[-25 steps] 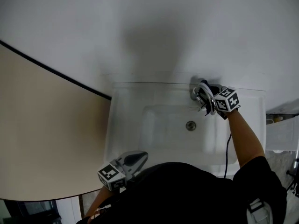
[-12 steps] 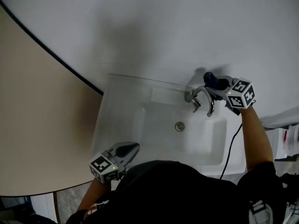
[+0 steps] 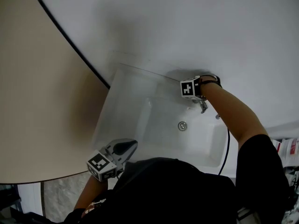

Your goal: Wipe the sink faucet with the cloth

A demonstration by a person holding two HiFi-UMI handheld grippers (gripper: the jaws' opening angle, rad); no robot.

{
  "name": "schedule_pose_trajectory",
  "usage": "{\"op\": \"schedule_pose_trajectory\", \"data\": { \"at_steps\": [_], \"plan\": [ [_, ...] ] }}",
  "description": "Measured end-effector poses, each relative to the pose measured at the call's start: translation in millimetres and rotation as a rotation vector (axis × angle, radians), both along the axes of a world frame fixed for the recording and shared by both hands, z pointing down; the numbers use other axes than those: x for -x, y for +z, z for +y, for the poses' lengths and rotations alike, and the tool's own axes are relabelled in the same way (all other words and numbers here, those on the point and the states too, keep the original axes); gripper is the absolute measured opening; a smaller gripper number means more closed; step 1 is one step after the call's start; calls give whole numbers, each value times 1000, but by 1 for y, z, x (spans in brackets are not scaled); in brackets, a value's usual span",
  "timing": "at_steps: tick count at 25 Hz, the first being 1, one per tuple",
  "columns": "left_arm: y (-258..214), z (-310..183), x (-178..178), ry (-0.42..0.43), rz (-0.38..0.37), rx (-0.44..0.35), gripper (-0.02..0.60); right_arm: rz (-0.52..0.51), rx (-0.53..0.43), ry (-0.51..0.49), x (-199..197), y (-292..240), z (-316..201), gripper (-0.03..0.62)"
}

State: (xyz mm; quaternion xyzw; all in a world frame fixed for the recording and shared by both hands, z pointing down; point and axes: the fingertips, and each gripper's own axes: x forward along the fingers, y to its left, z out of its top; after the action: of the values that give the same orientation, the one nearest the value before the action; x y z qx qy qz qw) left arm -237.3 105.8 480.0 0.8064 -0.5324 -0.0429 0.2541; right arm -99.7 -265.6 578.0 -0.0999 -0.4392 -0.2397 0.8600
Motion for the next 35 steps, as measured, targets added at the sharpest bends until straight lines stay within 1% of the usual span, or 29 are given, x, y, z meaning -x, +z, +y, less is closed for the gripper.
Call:
{"op": "schedule_pose_trajectory", "data": {
  "at_steps": [2, 4, 6, 9, 11, 12, 13, 14, 15, 16, 18, 20, 21, 23, 24, 25, 26, 27, 29, 30, 31, 33, 35],
  "plan": [
    [3, 10, 12, -41, 8, 3, 1, 105, -26, -52, -3, 11, 0, 126],
    [8, 16, 24, -73, 14, 6, 1, 157, -34, -107, -3, 18, -2, 123],
    [12, 20, 27, -91, 22, 4, 0, 196, -51, -190, -6, 20, 1, 117],
    [13, 19, 25, -88, 32, -13, 1, 277, -115, -357, -17, 18, 11, 118],
    [12, 17, 22, -74, 34, -19, 1, 353, -143, -441, -23, 19, 16, 118],
    [11, 16, 21, -67, 33, -22, 1, 391, -136, -456, -28, 21, 20, 118],
    [10, 15, 19, -63, 32, -25, 0, 416, -115, -447, -35, 23, 26, 118],
    [8, 15, 18, -61, 32, -29, 0, 413, -86, -421, -43, 26, 34, 118],
    [7, 16, 16, -59, 33, -34, 1, 369, -61, -390, -48, 28, 42, 119],
    [6, 16, 15, -56, 35, -36, 0, 287, -49, -363, -49, 28, 48, 118],
    [7, 16, 14, -40, 38, -29, 0, 71, -52, -320, -42, 16, 59, 120],
    [8, 14, 10, -19, 38, -12, 1, -114, -60, -310, -30, -9, 68, 121],
    [6, 11, 7, -11, 35, -1, 1, -180, -72, -323, -22, -23, 70, 121],
    [-2, 0, -2, 4, 37, 14, 1, -281, -116, -345, -6, -50, 63, 121],
    [-7, -7, -8, 21, 44, 9, 0, -338, -136, -324, 2, -63, 55, 121],
    [-11, -14, -14, 47, 47, 0, 1, -405, -141, -268, 6, -76, 47, 121],
    [-14, -21, -21, 75, 42, -9, 1, -482, -124, -179, 6, -88, 40, 121],
    [-15, -26, -27, 101, 29, -17, 2, -570, -82, -69, 2, -100, 36, 121],
    [-15, -30, -39, 137, 4, -25, 1, -772, 42, 151, -13, -123, 41, 122],
    [-16, -31, -43, 145, 0, -23, 1, -874, 90, 227, -21, -133, 46, 121],
    [-17, -33, -45, 148, 3, -18, 0, -966, 111, 269, -30, -143, 51, 121],
    [-23, -37, -48, 145, 30, -8, 1, -1107, 101, 307, -48, -154, 58, 121],
    [-27, -41, -51, 138, 54, -3, 1, -1179, 81, 352, -69, -153, 67, 121]
  ]
}}
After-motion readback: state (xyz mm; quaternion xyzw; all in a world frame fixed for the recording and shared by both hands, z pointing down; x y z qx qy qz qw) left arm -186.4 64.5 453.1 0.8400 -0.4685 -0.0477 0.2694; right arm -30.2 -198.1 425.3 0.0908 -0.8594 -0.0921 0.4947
